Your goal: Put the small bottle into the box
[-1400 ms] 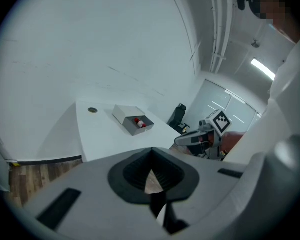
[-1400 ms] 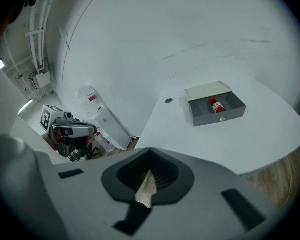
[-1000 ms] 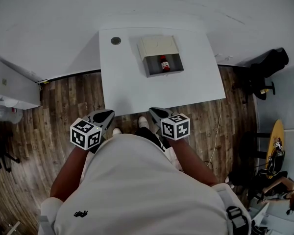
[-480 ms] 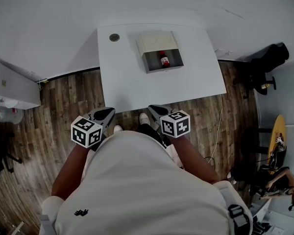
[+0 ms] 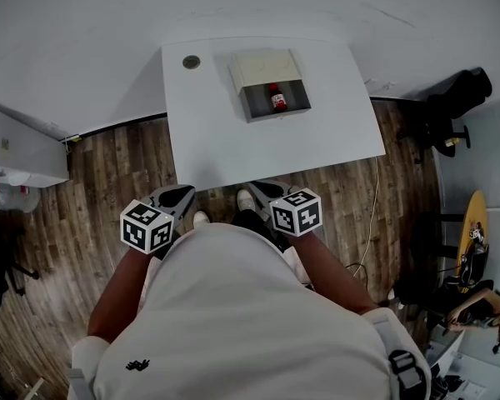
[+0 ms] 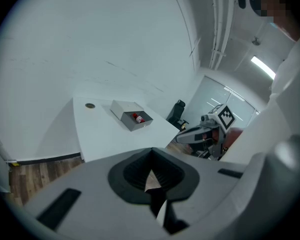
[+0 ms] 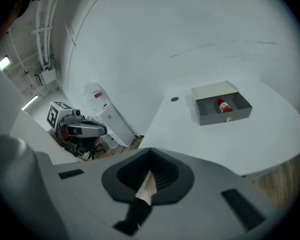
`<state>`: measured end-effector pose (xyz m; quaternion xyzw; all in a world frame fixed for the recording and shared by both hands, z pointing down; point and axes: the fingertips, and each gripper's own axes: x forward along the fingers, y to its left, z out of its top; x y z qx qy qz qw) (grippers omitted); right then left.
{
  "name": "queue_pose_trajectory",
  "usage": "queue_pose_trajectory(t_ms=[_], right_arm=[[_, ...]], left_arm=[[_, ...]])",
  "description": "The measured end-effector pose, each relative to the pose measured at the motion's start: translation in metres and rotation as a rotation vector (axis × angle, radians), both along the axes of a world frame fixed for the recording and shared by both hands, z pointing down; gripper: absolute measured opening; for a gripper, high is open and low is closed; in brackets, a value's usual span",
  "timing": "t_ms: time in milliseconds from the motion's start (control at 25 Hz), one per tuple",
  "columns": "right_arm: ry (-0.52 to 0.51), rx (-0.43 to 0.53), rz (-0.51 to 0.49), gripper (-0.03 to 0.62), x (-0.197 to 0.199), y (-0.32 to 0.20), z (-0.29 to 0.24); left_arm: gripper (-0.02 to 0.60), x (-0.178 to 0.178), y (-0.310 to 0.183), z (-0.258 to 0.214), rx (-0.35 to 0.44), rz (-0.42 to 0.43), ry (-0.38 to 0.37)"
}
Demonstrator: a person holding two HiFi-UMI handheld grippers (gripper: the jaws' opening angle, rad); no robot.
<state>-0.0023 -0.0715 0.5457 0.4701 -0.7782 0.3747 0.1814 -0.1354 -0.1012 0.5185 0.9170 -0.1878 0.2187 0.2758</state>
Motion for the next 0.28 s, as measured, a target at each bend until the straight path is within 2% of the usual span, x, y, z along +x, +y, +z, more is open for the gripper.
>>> queue_pose_trajectory(t_ms=[280], right_arm=[[-0.003,-0.006,0.001,0.005,0.0056,0.0061,0.0026]], left_arm=[[0.006,0.0062,0.0034,0.0052,-0.007,0.006,-0.01]])
